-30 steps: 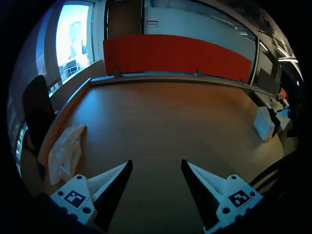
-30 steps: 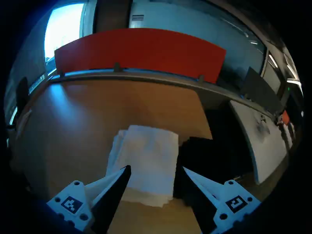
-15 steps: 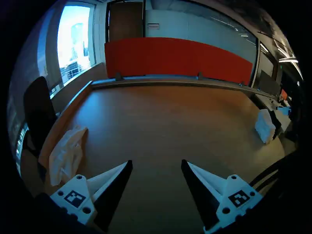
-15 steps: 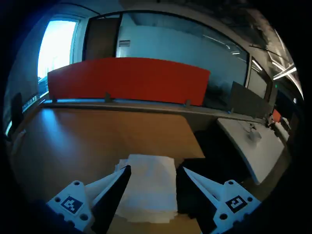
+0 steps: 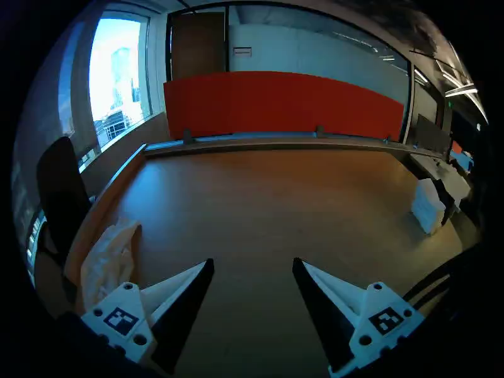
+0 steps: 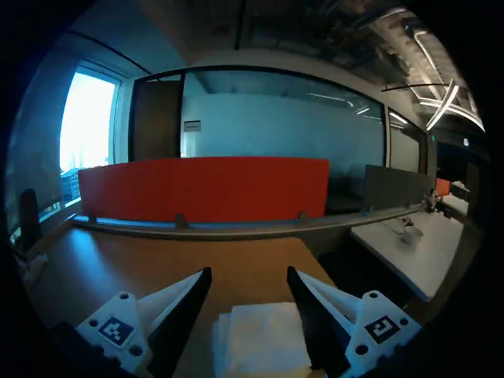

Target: Fold towel

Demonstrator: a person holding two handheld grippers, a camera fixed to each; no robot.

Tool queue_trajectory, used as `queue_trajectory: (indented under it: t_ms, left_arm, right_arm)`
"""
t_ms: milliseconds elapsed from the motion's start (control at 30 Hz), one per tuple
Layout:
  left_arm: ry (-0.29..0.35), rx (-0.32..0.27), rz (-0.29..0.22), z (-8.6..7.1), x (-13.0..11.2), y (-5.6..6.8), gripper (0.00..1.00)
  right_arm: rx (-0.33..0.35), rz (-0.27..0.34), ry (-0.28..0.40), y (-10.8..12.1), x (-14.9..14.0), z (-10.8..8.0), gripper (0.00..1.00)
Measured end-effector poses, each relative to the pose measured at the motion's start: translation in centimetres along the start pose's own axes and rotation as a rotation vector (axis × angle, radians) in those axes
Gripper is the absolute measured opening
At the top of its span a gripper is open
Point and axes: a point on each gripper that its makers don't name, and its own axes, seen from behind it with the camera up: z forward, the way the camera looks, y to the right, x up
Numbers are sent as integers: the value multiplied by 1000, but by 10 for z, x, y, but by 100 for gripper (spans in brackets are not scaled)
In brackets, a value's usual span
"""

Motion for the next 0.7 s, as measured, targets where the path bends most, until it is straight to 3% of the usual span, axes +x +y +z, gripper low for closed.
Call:
queue_trajectory:
  t_ms: [300, 700]
  left_arm:
    - [63, 4, -1, 6, 21, -2, 92]
    - [228, 39, -14, 16, 79, -23, 93]
  right_arm:
    - [27, -35, 4, -29, 7, 1, 92]
    - [72, -47, 41, -88, 33, 1, 92]
